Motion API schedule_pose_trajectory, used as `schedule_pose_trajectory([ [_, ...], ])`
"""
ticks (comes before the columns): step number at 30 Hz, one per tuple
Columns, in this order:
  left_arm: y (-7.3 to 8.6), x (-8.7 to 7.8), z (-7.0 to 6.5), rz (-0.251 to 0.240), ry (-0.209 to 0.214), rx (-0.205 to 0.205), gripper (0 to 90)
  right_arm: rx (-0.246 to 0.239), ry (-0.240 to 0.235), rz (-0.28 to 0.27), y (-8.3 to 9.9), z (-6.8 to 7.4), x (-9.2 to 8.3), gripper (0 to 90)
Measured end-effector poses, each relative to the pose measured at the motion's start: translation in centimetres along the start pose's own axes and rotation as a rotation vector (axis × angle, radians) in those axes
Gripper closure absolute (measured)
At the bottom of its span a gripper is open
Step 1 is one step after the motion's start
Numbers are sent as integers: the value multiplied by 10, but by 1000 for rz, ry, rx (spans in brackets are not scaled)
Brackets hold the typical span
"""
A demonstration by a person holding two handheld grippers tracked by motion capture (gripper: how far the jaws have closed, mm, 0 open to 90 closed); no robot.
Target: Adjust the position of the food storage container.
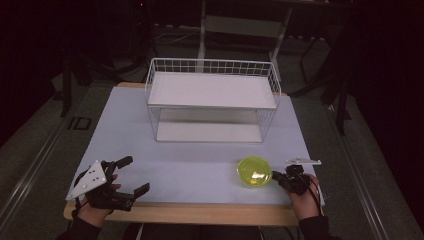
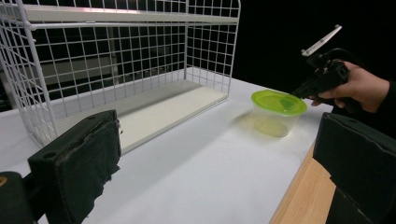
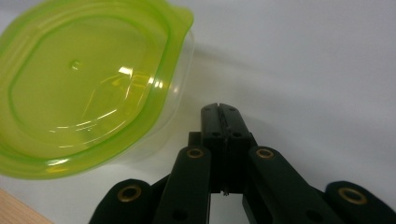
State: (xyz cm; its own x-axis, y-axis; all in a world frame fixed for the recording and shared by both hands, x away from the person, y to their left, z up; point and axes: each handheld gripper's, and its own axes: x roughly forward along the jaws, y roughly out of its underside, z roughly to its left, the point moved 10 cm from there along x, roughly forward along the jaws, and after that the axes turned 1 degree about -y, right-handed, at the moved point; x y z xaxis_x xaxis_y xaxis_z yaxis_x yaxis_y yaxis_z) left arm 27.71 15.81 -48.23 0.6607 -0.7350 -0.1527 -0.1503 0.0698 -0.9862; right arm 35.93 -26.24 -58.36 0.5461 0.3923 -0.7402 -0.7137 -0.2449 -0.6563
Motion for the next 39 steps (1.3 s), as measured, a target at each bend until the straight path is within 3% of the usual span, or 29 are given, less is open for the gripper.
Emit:
schedule_pose_trajectory([
  [6, 0, 0, 0, 1, -1, 2, 18, -13, -37, 40, 5, 11, 11, 900],
  [13, 0, 1, 1, 3, -3, 4, 18, 5, -87, 53, 4, 27, 18, 900],
  [18, 1, 1, 0, 5, -3, 8, 18, -15, -107, 58, 1, 39, 24, 900],
  [31, 1, 0, -1, 7, 0, 11, 18, -93, -175, 89, -15, 101, 56, 900],
  [39, 1, 1, -1, 8, 5, 9, 18, -116, -209, 96, -20, 127, 68, 900],
])
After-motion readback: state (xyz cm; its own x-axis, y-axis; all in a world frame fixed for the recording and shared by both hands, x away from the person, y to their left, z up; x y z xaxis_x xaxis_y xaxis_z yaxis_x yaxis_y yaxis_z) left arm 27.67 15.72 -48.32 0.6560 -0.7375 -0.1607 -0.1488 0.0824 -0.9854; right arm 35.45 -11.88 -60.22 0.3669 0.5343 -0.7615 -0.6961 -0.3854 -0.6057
